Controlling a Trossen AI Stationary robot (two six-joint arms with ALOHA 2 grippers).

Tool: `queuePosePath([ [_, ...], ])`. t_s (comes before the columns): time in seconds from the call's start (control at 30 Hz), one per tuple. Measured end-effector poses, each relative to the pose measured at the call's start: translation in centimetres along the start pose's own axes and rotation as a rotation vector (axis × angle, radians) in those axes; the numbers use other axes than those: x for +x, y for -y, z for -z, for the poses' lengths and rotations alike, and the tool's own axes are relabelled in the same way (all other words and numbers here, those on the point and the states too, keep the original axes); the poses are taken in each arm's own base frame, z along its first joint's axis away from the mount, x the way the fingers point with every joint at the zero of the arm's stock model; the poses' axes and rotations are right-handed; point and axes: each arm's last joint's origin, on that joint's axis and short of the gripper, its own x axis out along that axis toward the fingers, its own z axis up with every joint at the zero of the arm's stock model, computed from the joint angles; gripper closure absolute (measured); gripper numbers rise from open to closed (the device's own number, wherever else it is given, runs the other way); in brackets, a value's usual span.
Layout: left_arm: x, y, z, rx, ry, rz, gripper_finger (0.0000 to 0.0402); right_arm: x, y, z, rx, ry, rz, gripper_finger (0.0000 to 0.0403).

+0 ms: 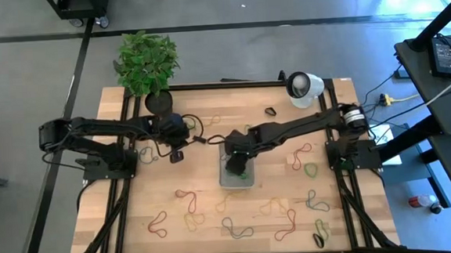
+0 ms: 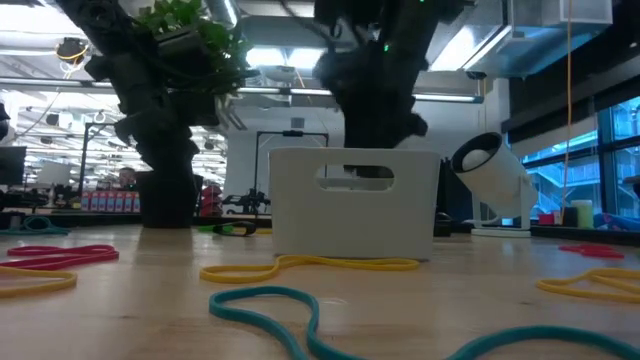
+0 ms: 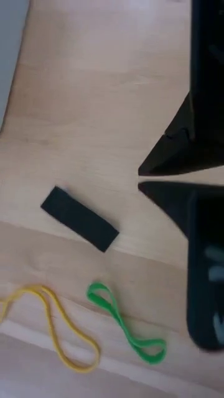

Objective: Pick and place rubber bands into bin
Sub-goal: Put the blue rubber band into the gray bin

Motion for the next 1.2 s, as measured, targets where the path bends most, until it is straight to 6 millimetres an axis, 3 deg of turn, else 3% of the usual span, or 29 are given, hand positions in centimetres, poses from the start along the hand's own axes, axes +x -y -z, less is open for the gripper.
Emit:
queuePosePath([
  [0.23,-1.9,-0.2,0.3,0.143,-0.258,-0.092,0.029,-4.1,1.1,0.1,-0.056,0.046,0.037,0.0256],
  [0.43,-2.0,0.1,-0.1,0.151,-0.31,-0.076,0.024,-5.9,2.2,0.9,-0.07,0.026,0.138,0.0256],
  [0.6,-1.1,0.3,-0.4,-0.022,-0.345,-0.101,0.0233,-6.2,2.3,1.4,-0.048,-0.003,0.159,0.0256],
  [0.83,-0.5,0.3,-1.2,-0.207,-0.586,-0.096,0.0233,-6.4,1.5,2.2,-0.062,-0.012,0.151,0.0256],
  [1.03,0.6,-0.2,-1.9,-0.172,-0.836,-0.166,0.0233,-6.4,1.5,2.2,-0.071,-0.005,0.163,0.0256],
  [1.2,1.9,-0.9,-0.6,-0.118,-1.086,-0.126,0.0233,-6.4,1.5,2.2,-0.074,0.009,0.183,0.0256],
])
